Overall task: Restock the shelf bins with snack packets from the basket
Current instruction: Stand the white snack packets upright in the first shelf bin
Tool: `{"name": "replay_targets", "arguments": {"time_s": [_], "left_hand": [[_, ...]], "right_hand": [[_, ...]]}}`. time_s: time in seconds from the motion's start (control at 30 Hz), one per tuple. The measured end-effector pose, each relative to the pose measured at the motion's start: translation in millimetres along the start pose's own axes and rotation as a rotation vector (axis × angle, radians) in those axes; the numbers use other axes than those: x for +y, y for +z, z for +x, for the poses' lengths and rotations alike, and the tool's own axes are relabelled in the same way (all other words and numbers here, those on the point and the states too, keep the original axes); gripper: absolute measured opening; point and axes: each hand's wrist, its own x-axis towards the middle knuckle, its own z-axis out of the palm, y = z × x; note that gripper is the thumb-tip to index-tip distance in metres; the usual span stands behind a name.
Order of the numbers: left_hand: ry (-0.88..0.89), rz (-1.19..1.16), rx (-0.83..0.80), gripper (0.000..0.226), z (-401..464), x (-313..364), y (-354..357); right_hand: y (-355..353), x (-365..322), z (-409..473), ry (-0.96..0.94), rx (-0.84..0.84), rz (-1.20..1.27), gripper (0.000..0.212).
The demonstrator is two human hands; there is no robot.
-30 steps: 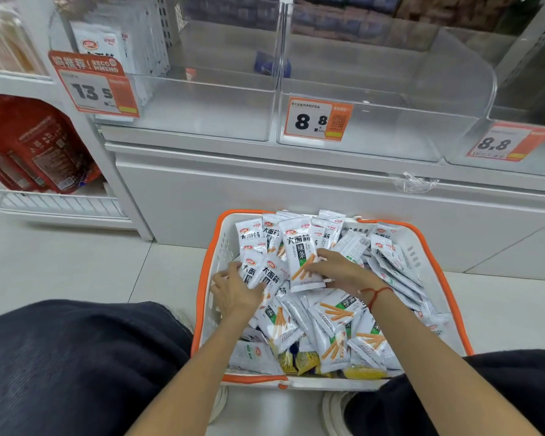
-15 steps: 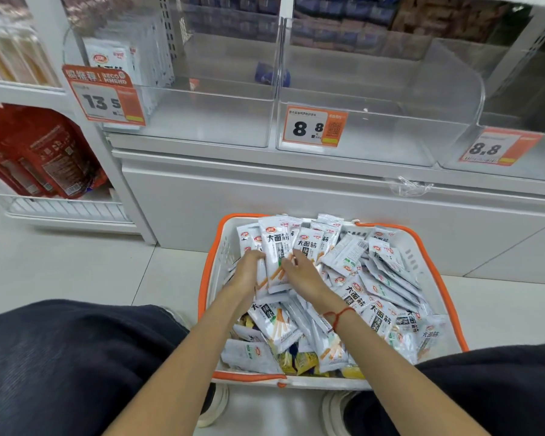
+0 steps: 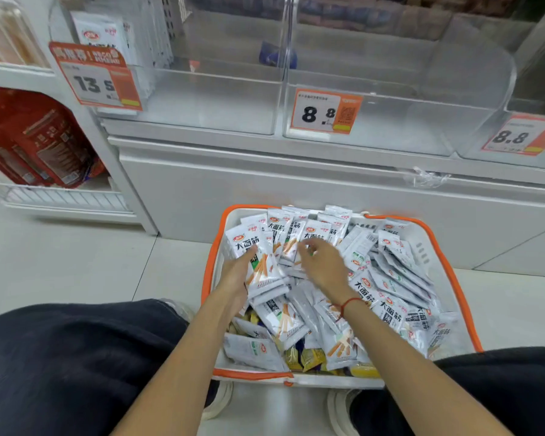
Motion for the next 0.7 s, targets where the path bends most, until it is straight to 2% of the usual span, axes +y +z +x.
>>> {"name": "replay_targets", "arguments": {"time_s": [0.03, 0.1, 0.17, 0.23, 0.33, 0.47, 0.53, 0.63, 0.7], "left_hand": [[-0.021, -0.048, -0.028, 0.035, -2.6, 3.7, 0.8], [-0.045, -0.160, -0.067, 0.020, -7.3, 9.7, 3.2], [-0.059, -0.242, -0.098, 0.016, -12.3, 14.3, 7.7], [-0.074, -0.262, -0.134, 0.020, -15.2, 15.4, 11.9], [-0.095, -0.256, -0.172, 0.021, -17.4, 15.9, 17.2], [-0.088, -0.265, -0.207, 0.028, -19.8, 14.8, 16.9], [-0.068, -0.280, -0.225, 0.023, -23.0, 17.2, 13.6], [-0.059, -0.300, -0.243, 0.019, -27.3, 22.5, 10.3], [-0.058, -0.268, -0.237, 0.022, -29.9, 25.3, 11.4]], "right_hand": [[-3.8, 11.0, 6.7, 0.040, 0.066, -0.135, 0.039], [-4.8, 31.0, 15.8, 0.095, 0.048, -0.337, 0.047], [3.7, 39.5, 18.6, 0.102, -0.033, -0.446, 0.059], [12.4, 37.5, 17.6, 0.086, -0.030, -0.457, 0.059], [19.3, 32.6, 16.1, 0.102, 0.020, -0.284, 0.049], [10.7, 27.9, 22.2, 0.266, -0.012, 0.181, 0.027], [-3.4, 23.6, 25.7, 0.325, 0.022, 0.371, 0.025], [-32.0, 7.0, 25.3, 0.338, 0.133, 0.630, 0.018], [-45.8, -10.6, 22.6, 0.292, 0.102, 0.672, 0.009]]}}
